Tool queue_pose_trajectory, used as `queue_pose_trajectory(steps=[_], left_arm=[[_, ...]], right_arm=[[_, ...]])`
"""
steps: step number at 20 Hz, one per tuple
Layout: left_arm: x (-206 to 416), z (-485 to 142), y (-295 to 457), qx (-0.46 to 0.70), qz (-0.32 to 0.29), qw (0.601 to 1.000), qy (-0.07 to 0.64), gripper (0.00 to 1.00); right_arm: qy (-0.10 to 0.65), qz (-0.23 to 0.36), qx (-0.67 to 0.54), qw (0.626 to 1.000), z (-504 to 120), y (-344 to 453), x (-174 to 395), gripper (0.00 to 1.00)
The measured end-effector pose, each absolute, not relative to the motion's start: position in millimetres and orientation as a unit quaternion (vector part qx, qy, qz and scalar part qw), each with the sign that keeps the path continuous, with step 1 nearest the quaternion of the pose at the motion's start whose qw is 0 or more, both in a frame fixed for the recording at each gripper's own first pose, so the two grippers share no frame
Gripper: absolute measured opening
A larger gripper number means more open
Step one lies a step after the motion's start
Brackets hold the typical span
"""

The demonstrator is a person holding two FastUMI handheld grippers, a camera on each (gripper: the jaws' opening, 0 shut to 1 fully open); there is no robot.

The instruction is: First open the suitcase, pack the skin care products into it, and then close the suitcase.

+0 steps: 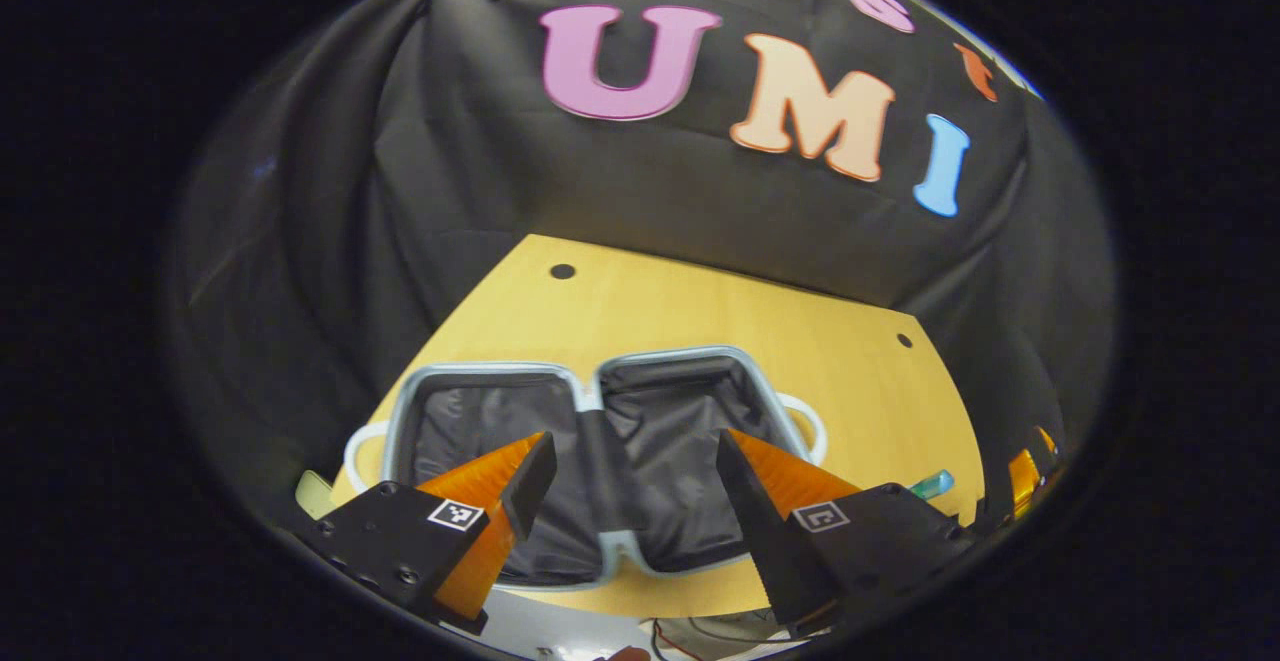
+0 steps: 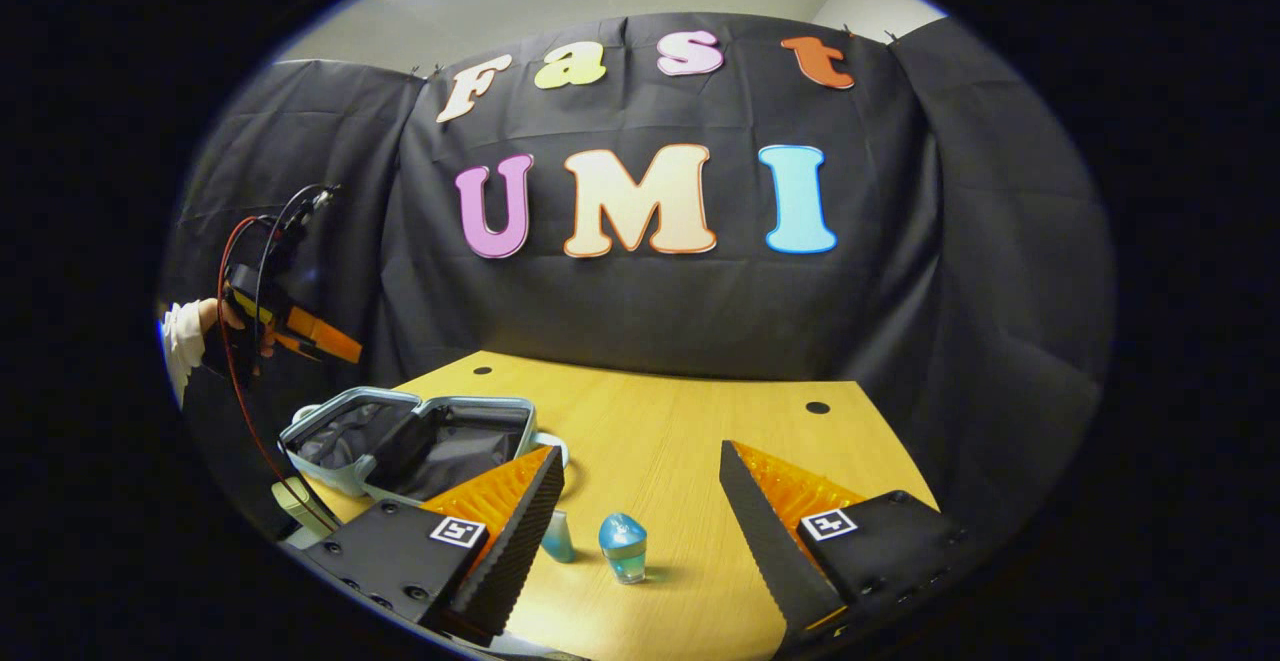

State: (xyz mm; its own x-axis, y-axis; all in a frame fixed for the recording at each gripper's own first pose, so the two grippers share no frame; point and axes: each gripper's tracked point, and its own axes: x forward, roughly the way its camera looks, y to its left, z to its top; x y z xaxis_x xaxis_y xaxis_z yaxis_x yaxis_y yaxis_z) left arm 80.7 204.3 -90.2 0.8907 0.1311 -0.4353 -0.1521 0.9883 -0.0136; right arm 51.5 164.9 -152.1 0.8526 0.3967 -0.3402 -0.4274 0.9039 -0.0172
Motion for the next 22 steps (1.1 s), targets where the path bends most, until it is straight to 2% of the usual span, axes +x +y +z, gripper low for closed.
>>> queue_pose_trajectory(steps=[5, 10, 17, 22], left_arm=[[100.5, -127.8, 90.1, -0.012, -0.003, 0.981, 0.195, 0.96], [106.1, -167.7, 16.8, -0.009, -0.045, 0.983, 0.177, 0.96], [118.0, -214.1, -50.1, -0.009, -0.103, 0.983, 0.151, 0.96], [133.6, -254.2, -69.6, -0.014, -0.118, 0.981, 0.156, 0.96]], right_arm=[[0.186, 0.245, -0.042, 0.95, -194.7, 166.4, 48.5, 0.98], [0.204, 0.273, -0.042, 0.939, -249.6, 172.5, 36.4, 0.98], [0.215, 0.274, -0.06, 0.935, -300.4, 162.6, 34.3, 0.98], [0.216, 0.282, -0.069, 0.932, -318.6, 162.8, 39.8, 0.98]])
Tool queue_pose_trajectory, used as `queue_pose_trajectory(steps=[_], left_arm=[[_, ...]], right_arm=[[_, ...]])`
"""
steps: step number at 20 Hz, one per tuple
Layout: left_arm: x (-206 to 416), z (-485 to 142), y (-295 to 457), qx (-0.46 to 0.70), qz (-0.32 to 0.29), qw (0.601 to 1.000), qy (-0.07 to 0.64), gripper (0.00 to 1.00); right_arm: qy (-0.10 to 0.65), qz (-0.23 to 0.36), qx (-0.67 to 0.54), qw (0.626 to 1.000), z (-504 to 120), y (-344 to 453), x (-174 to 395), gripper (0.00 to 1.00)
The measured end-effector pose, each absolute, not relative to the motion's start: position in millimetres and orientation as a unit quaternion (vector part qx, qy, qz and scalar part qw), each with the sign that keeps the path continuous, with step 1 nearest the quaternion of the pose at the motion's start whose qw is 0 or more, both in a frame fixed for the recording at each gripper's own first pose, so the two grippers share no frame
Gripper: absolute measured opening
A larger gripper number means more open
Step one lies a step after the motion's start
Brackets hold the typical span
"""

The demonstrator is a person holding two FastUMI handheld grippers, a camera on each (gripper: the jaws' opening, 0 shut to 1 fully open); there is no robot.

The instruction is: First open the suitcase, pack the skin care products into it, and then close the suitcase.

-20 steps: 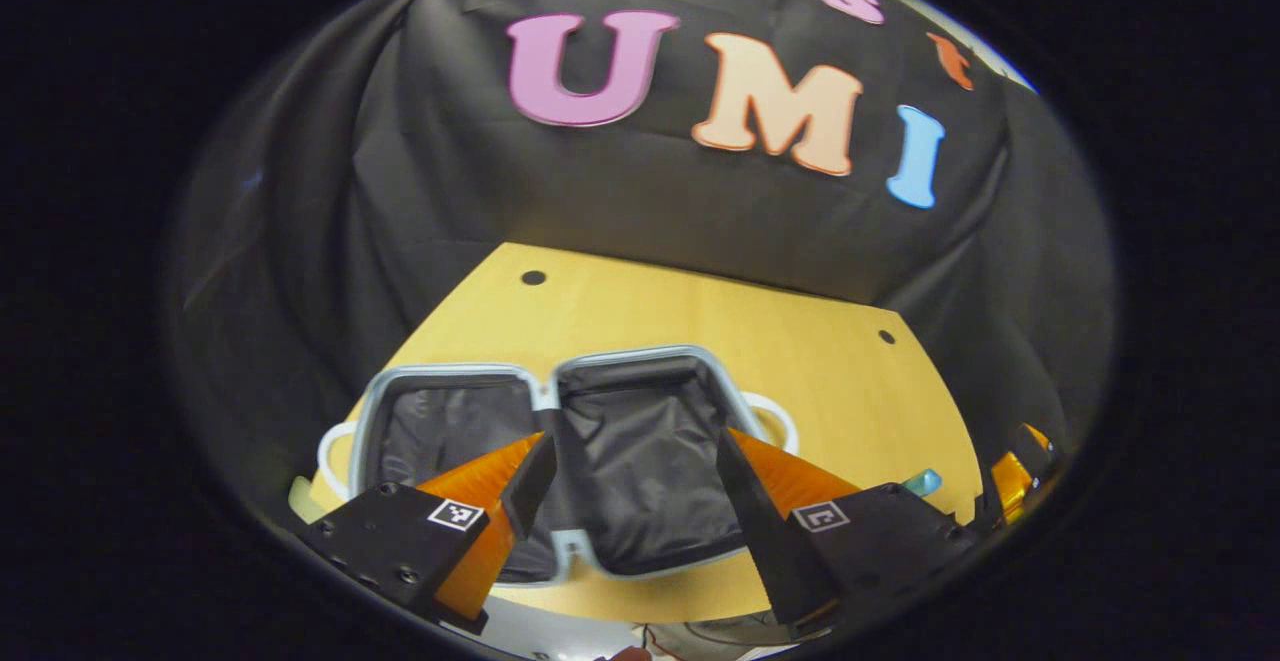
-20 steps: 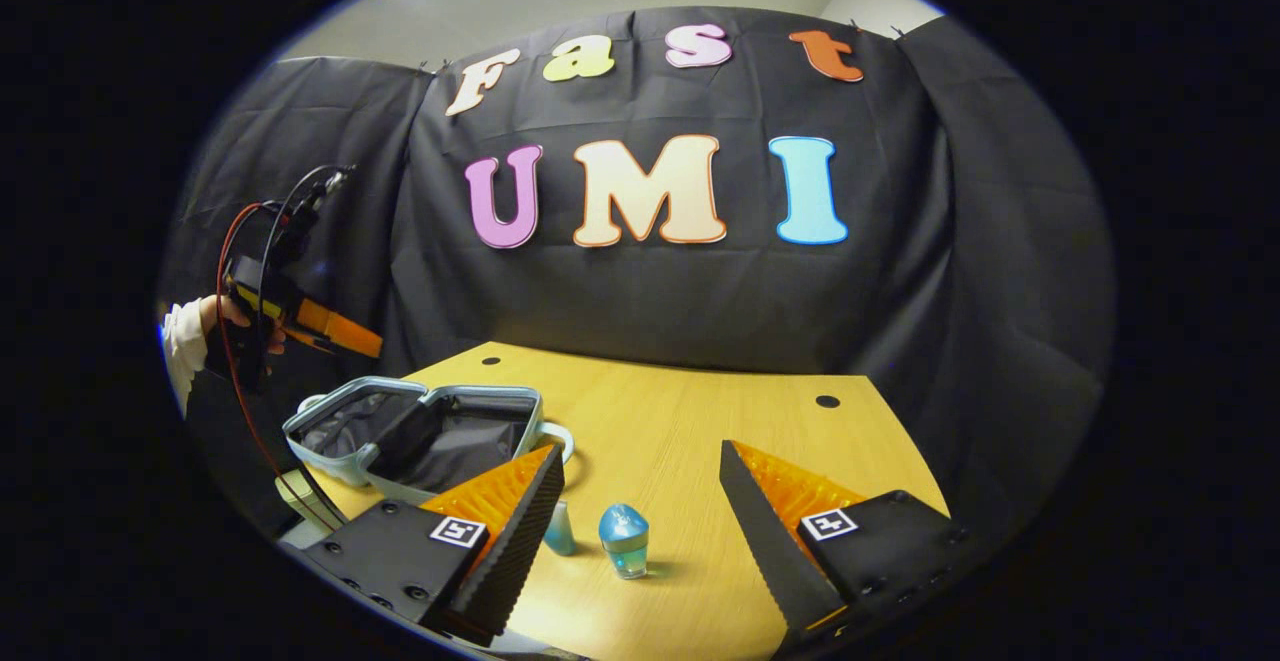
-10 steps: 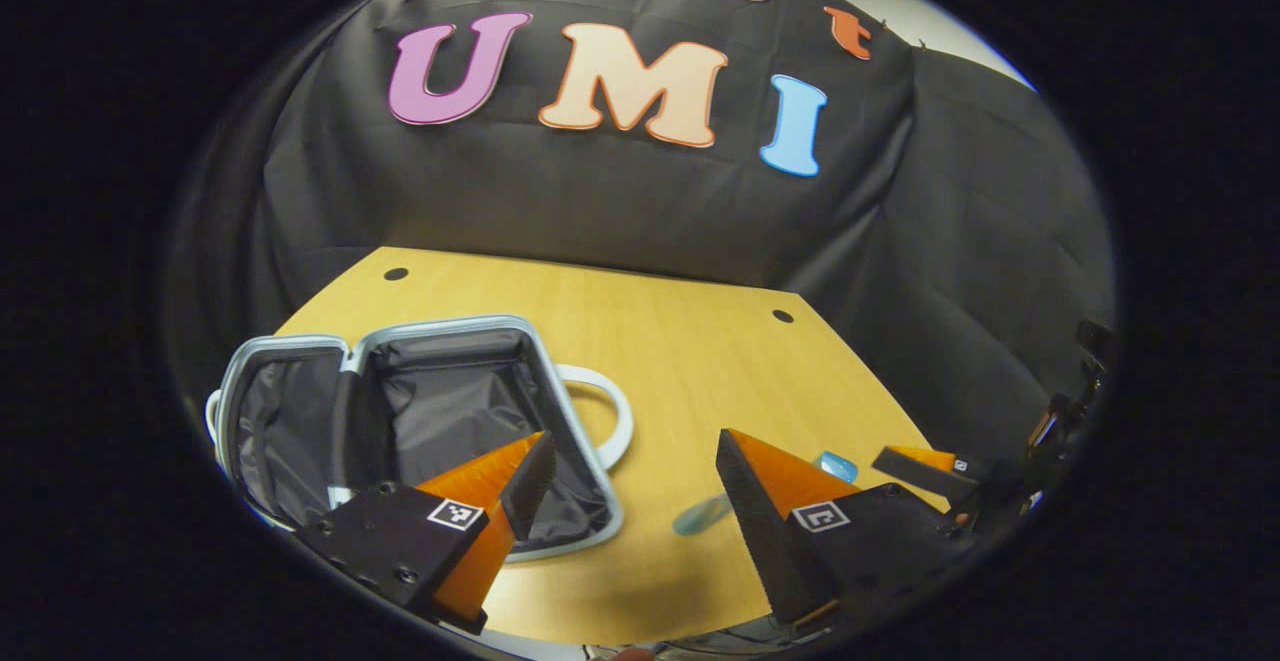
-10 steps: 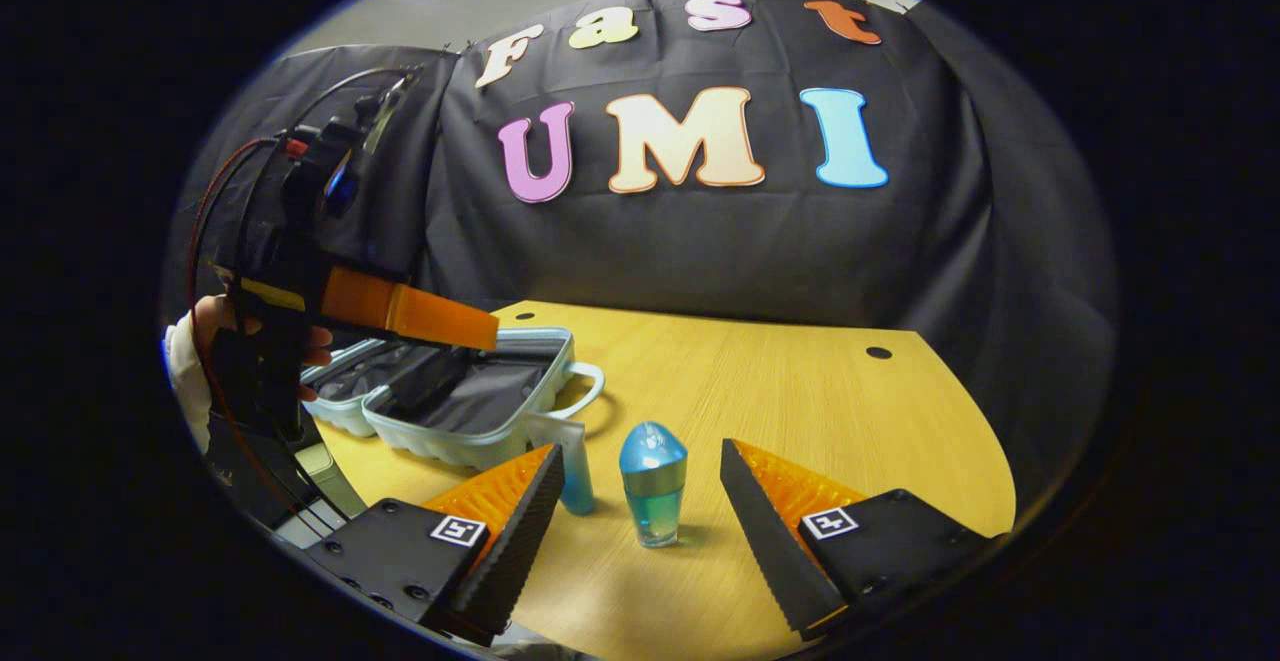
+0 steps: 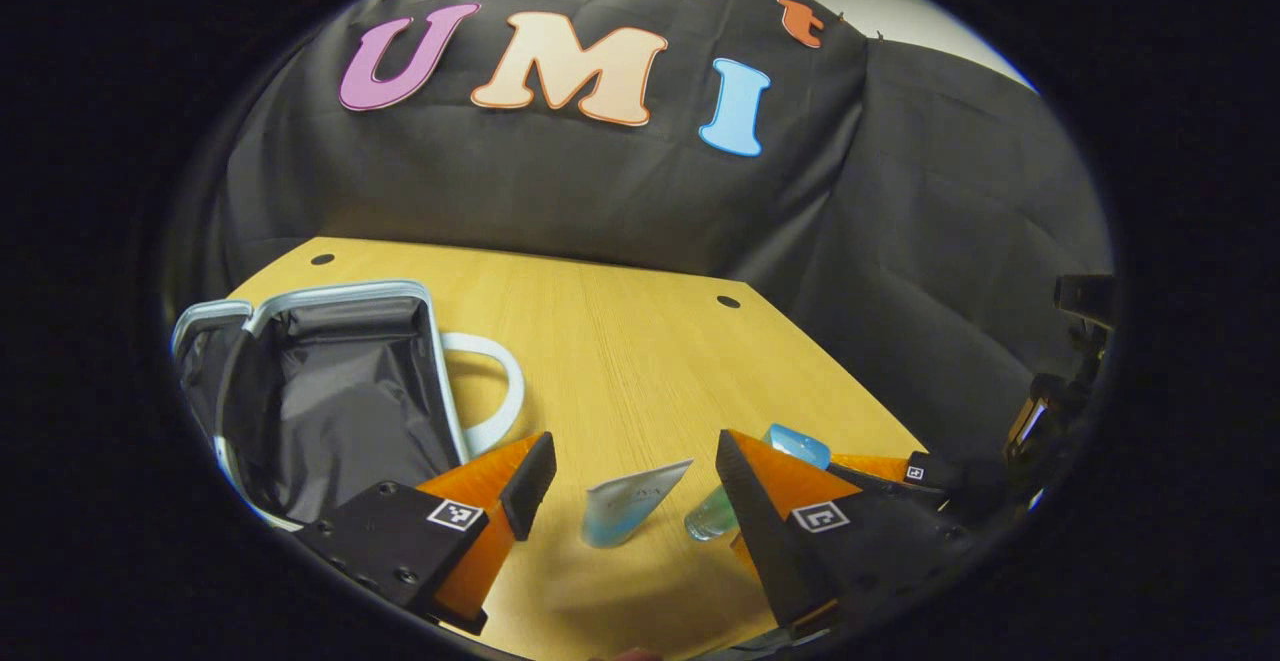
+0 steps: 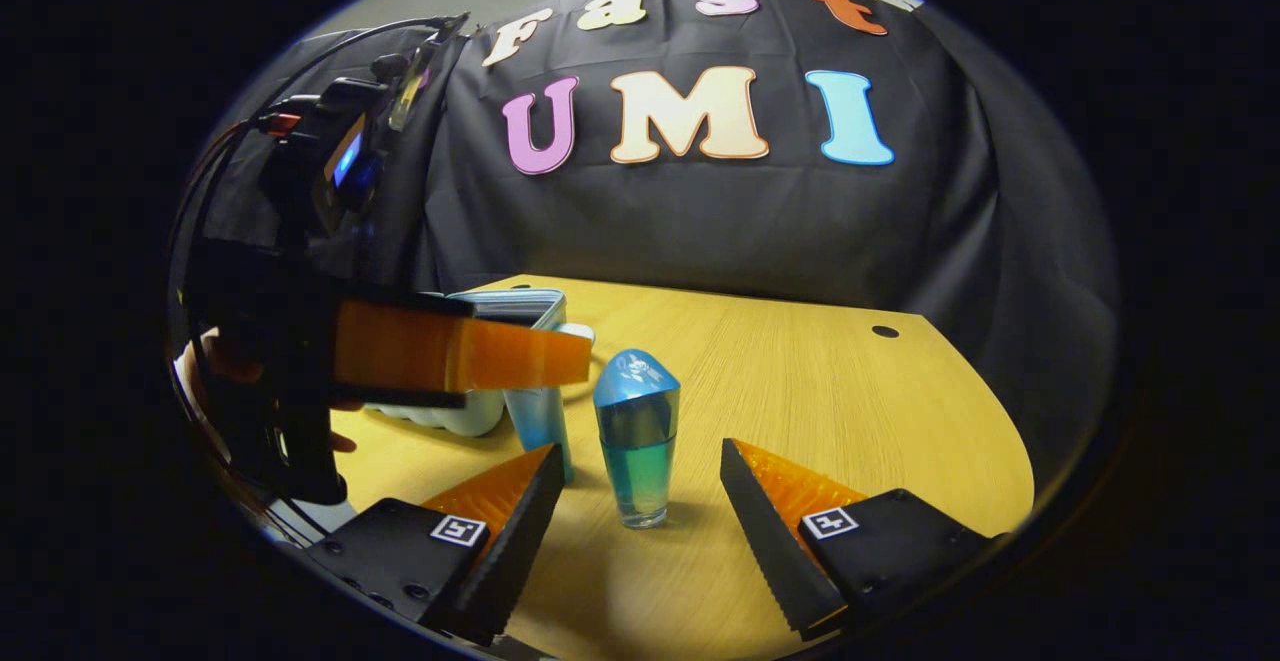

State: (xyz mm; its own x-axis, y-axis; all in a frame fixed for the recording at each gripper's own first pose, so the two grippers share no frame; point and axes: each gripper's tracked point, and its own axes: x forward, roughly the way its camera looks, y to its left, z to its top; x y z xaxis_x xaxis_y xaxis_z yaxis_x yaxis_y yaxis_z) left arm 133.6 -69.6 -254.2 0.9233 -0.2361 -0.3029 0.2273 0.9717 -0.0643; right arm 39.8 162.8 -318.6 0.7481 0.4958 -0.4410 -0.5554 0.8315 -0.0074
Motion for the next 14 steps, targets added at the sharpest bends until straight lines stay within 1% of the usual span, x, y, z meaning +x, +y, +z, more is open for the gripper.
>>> queue_pose_trajectory(steps=[1, 2, 7, 8, 9, 11, 12, 13, 14], left_arm=[[135.5, -262.6, -70.8, -0.016, -0.118, 0.98, 0.16, 0.96], [137.1, -271.0, -70.2, -0.017, -0.115, 0.979, 0.165, 0.95], [143.4, -310.0, -66.8, -0.028, -0.099, 0.977, 0.185, 0.94], [144.4, -314.2, -66.1, -0.029, -0.096, 0.977, 0.189, 0.9], [145.8, -318.3, -64.2, -0.032, -0.093, 0.977, 0.19, 0.87], [149.7, -326.2, -61.1, -0.039, -0.087, 0.976, 0.197, 0.82], [151.3, -329.4, -59.1, -0.04, -0.083, 0.975, 0.202, 0.76], [153.7, -332.7, -57.4, -0.039, -0.078, 0.975, 0.204, 0.72], [154.7, -335.5, -56.7, -0.039, -0.076, 0.975, 0.207, 0.62]], right_arm=[[0.216, 0.284, -0.072, 0.931, -324.1, 164.5, 42.1, 0.95], [0.216, 0.286, -0.073, 0.931, -328.4, 165.7, 44.2, 0.99], [0.226, 0.296, -0.082, 0.924, -350.5, 166.5, 39.3, 0.98], [0.23, 0.299, -0.083, 0.922, -354.8, 166.6, 37.5, 0.96], [0.233, 0.301, -0.084, 0.921, -358.2, 166.7, 37.5, 0.99], [0.237, 0.302, -0.087, 0.919, -362.8, 165.9, 37.6, 0.99], [0.239, 0.302, -0.087, 0.919, -365.2, 166.2, 38.7, 0.99], [0.241, 0.302, -0.085, 0.918, -365.5, 167.2, 38.9, 0.99], [0.242, 0.304, -0.082, 0.918, -366.5, 168.9, 39.1, 0.99]])
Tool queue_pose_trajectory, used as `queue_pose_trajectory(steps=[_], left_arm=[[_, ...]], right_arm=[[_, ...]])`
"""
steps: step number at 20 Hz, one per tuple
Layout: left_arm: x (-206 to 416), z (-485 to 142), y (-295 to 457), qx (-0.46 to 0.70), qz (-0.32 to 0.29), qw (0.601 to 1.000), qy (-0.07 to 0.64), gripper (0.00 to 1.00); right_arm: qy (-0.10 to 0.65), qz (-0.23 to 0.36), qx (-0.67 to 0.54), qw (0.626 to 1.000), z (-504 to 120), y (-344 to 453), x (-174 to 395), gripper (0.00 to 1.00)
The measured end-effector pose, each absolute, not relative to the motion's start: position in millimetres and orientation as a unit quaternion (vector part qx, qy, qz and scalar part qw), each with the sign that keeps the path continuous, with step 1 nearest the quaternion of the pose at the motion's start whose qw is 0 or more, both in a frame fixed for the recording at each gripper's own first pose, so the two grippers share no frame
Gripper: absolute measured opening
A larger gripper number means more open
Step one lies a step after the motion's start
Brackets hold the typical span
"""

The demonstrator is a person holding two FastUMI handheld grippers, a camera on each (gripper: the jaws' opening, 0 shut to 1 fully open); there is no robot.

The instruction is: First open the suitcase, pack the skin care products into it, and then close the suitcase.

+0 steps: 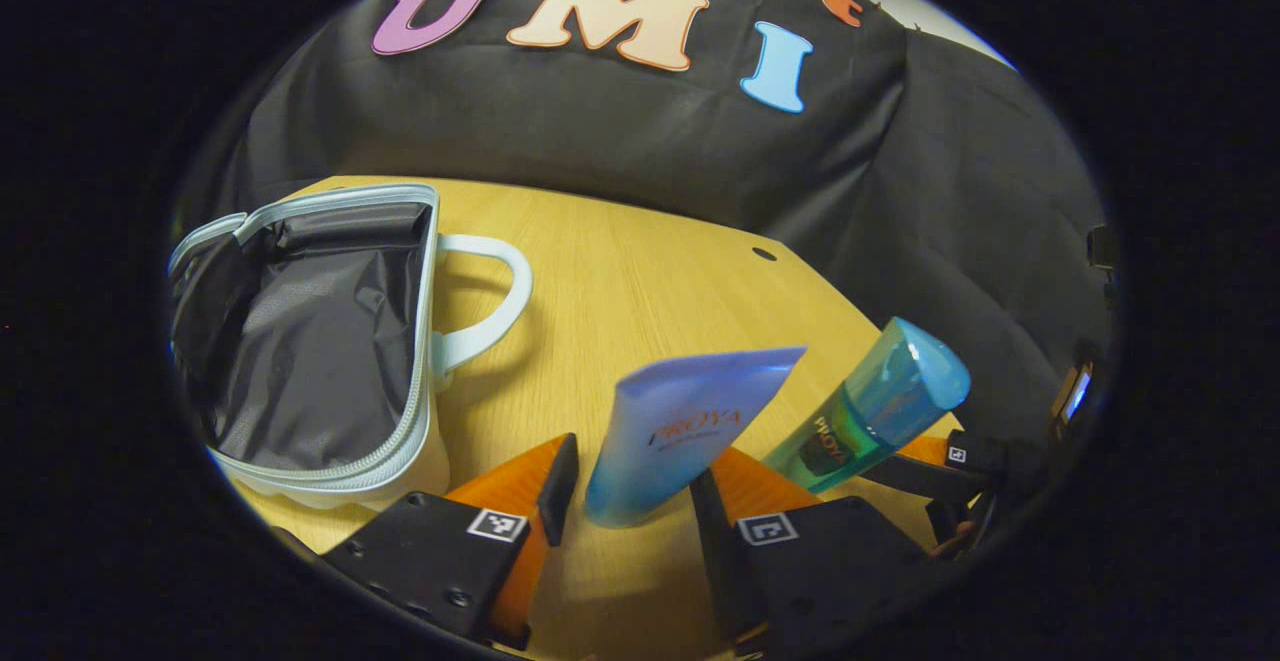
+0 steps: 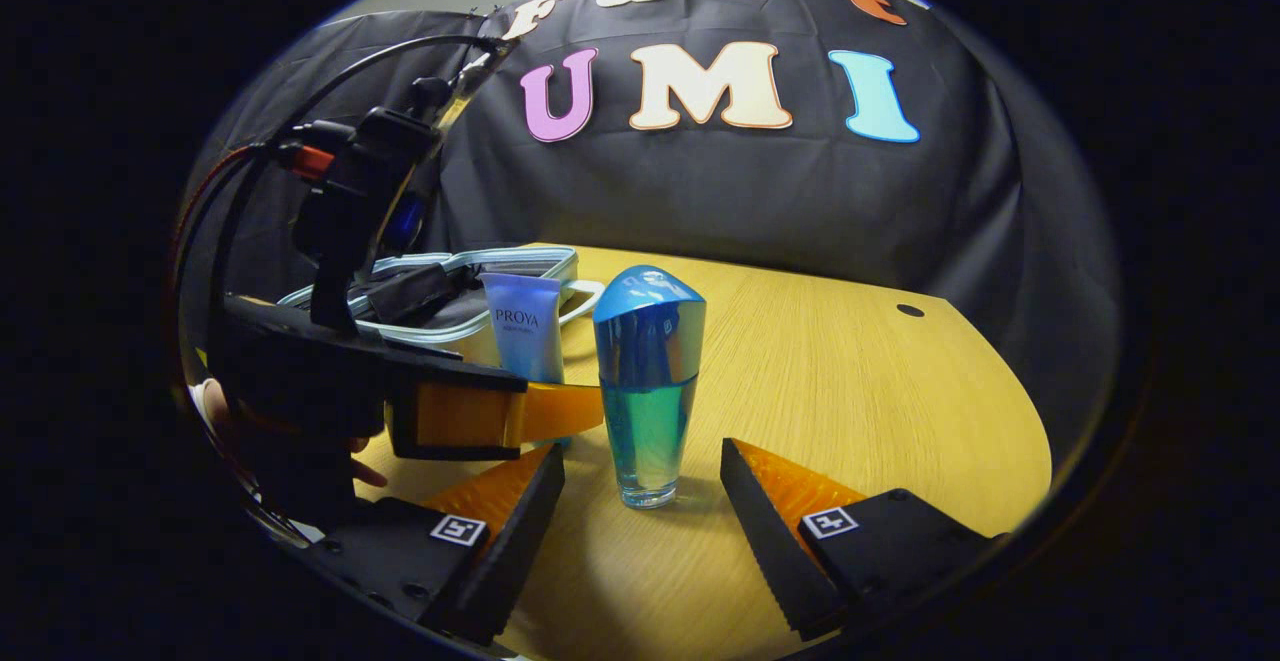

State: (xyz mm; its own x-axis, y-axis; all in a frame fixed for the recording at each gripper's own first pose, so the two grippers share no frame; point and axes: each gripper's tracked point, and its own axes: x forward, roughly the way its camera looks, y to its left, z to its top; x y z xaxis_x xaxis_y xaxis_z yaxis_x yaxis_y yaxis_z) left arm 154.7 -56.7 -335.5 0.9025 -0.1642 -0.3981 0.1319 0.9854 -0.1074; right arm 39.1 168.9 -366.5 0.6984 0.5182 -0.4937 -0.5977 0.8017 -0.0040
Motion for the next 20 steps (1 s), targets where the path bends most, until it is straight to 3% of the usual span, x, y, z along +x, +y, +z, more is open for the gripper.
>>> queue_pose_trajectory(steps=[4, 11, 14, 16, 20], left_arm=[[161.0, -336.4, -54.6, -0.026, -0.073, 0.975, 0.206, 0.41], [163.1, -297.1, -66.1, -0.027, -0.098, 0.977, 0.189, 0.36], [165.1, -264.9, -68.0, -0.027, -0.111, 0.978, 0.175, 0.36], [165.9, -244.7, -60.9, -0.026, -0.111, 0.979, 0.167, 0.34], [155.1, -213.2, -20.8, -0.014, -0.087, 0.982, 0.169, 0.39]], right_arm=[[0.251, 0.309, -0.087, 0.913, -370.8, 173.0, 41.6, 0.99], [0.263, 0.311, -0.098, 0.908, -368.0, 177.1, 49.6, 0.96], [0.274, 0.303, -0.091, 0.908, -372.6, 179.1, 55.2, 0.81], [0.278, 0.294, -0.092, 0.91, -374.4, 179.3, 61.3, 0.79], [0.282, 0.279, -0.082, 0.914, -377.7, 182.0, 69.5, 0.46]])
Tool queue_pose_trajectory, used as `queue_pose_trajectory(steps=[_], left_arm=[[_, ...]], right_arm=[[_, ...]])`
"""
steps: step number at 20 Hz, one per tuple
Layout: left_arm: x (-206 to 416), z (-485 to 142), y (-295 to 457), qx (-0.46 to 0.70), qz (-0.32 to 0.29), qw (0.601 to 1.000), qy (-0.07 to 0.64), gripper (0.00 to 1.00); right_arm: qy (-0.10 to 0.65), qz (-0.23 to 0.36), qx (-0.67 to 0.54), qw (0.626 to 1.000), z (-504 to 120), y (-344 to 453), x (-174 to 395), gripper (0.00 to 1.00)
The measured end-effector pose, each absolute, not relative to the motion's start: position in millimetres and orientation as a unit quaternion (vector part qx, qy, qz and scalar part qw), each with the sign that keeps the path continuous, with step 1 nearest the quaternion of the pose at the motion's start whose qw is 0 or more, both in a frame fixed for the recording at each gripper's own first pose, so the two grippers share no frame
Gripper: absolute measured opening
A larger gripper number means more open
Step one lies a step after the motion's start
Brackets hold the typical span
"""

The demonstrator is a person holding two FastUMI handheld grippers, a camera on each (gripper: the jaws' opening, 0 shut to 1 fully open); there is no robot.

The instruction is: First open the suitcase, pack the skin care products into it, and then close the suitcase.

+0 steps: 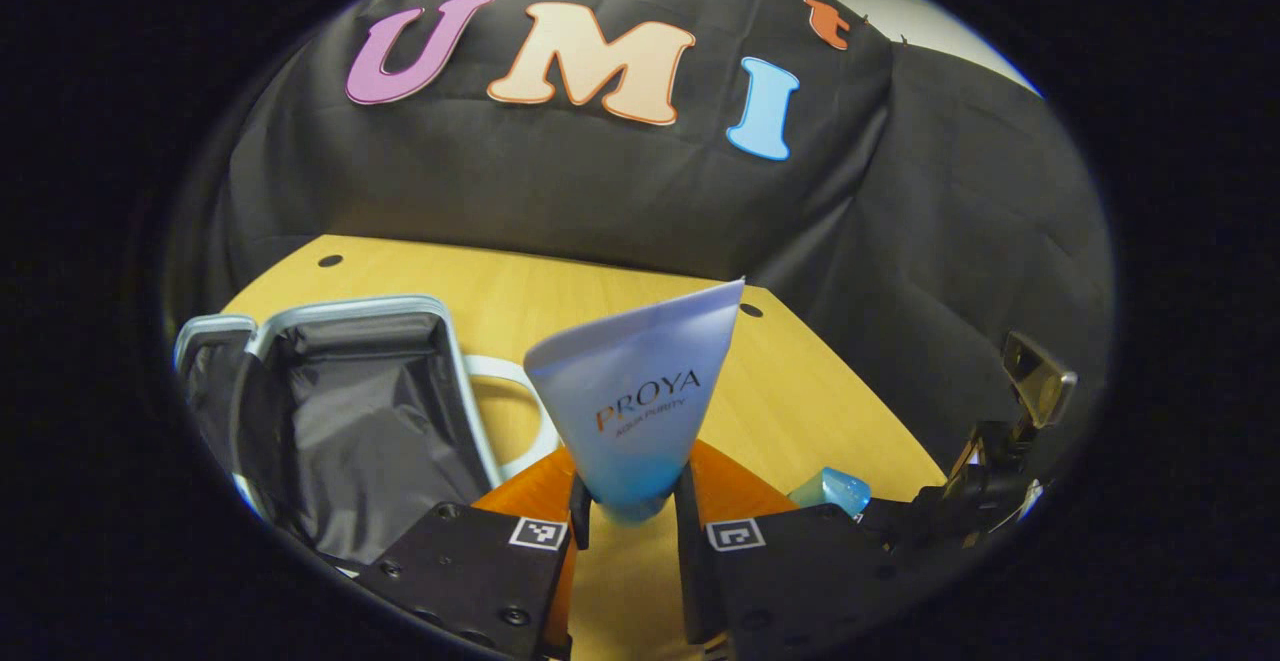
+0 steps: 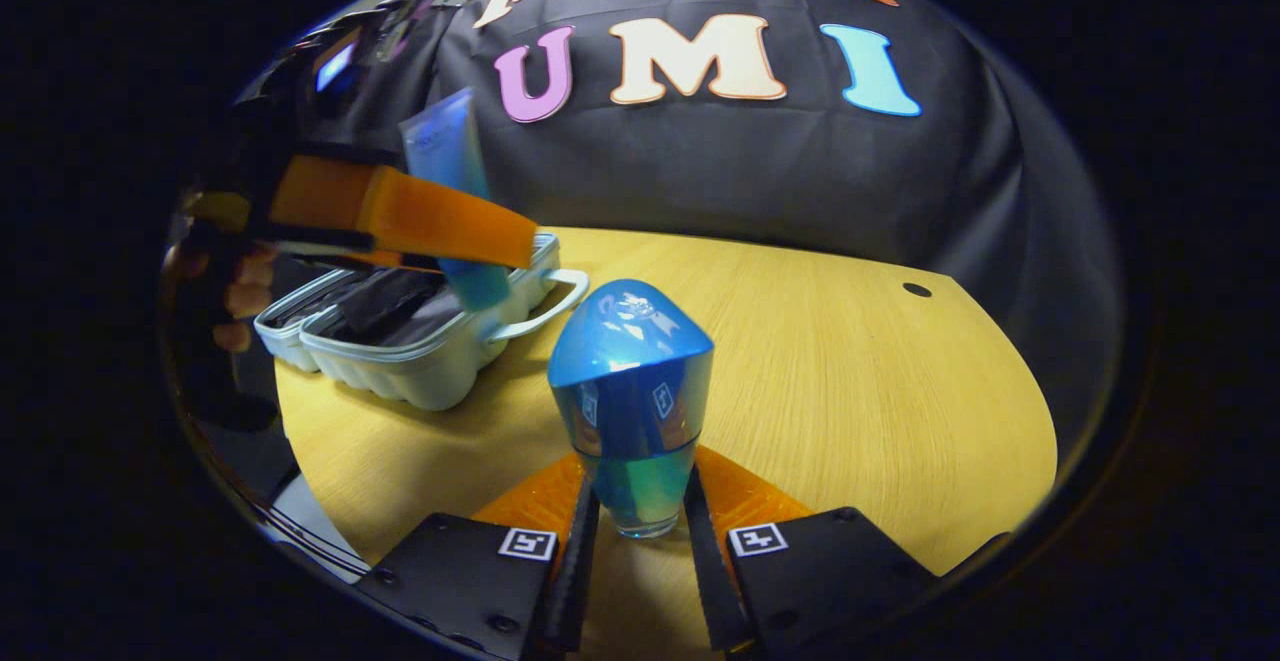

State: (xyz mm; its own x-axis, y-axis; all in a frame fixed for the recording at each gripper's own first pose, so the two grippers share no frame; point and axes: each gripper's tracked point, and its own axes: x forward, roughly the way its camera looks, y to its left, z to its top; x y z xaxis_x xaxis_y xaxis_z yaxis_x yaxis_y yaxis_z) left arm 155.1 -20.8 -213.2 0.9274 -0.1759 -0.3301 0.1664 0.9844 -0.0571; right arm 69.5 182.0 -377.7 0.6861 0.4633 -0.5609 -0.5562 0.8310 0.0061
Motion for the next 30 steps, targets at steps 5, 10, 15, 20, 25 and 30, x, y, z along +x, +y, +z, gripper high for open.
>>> queue_pose_trajectory(steps=[5, 10, 15, 20, 25, 30], left_arm=[[143.9, -186.2, 51.3, -0.012, -0.031, 0.981, 0.193, 0.36], [131.1, -220.6, 122.1, -0.029, 0.001, 0.948, 0.318, 0.36], [116.6, -266.9, 149.6, -0.098, 0.011, 0.901, 0.422, 0.36], [114.7, -286.1, 163.7, -0.106, 0.021, 0.872, 0.478, 0.36], [120.3, -284.3, 172.7, -0.11, 0.035, 0.874, 0.472, 0.42], [123.1, -256.4, 187.2, -0.127, 0.045, 0.895, 0.426, 0.8]], right_arm=[[0.285, 0.275, -0.1, 0.913, -378.1, 182.7, 71.5, 0.35], [0.304, 0.261, -0.102, 0.911, -365.9, 186.1, 75.4, 0.37], [0.308, 0.262, -0.081, 0.911, -327.5, 208.1, 74.7, 0.37], [0.326, 0.276, -0.065, 0.902, -299.4, 246.3, 66.2, 0.35], [0.337, 0.311, -0.044, 0.888, -274.1, 299.9, 55.5, 0.37], [0.359, 0.345, -0.042, 0.866, -288.8, 354.6, 46.1, 0.34]])
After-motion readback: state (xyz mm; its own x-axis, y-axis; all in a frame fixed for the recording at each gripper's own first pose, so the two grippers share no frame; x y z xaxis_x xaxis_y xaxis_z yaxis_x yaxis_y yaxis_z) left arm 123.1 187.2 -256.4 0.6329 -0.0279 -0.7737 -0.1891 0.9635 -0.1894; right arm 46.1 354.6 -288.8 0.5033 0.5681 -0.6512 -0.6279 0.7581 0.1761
